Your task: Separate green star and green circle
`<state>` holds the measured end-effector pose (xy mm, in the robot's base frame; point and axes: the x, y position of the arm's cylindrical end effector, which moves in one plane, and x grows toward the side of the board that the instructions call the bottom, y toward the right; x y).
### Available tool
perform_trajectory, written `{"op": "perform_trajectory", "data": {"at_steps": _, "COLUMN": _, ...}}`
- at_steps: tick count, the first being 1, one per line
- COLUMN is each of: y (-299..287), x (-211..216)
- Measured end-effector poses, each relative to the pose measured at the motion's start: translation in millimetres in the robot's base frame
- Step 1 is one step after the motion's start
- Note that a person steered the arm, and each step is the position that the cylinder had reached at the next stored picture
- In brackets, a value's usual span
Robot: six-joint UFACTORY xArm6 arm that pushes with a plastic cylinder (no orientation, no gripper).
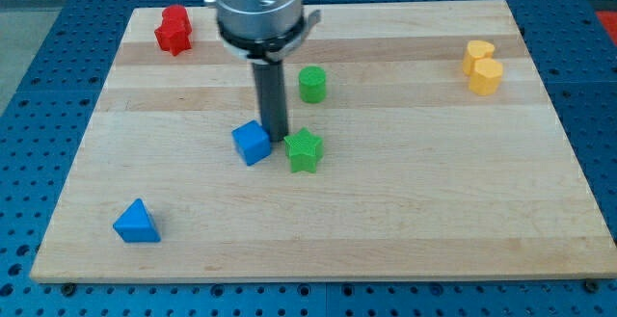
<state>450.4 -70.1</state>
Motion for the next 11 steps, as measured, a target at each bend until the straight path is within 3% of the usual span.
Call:
{"op": "perform_trajectory", "data": {"at_steps": 2, "y": -51.5, "x": 14.4}}
{"op": "perform_trajectory", "data": {"at_steps": 6, "y": -80.1, "x": 76.3}}
{"op": "perform_trajectory", "data": {"at_steps": 9, "y": -85.6, "x": 58.9}}
{"op": "perform_trajectory", "data": {"at_steps": 11, "y": -29.7, "x": 33.2}}
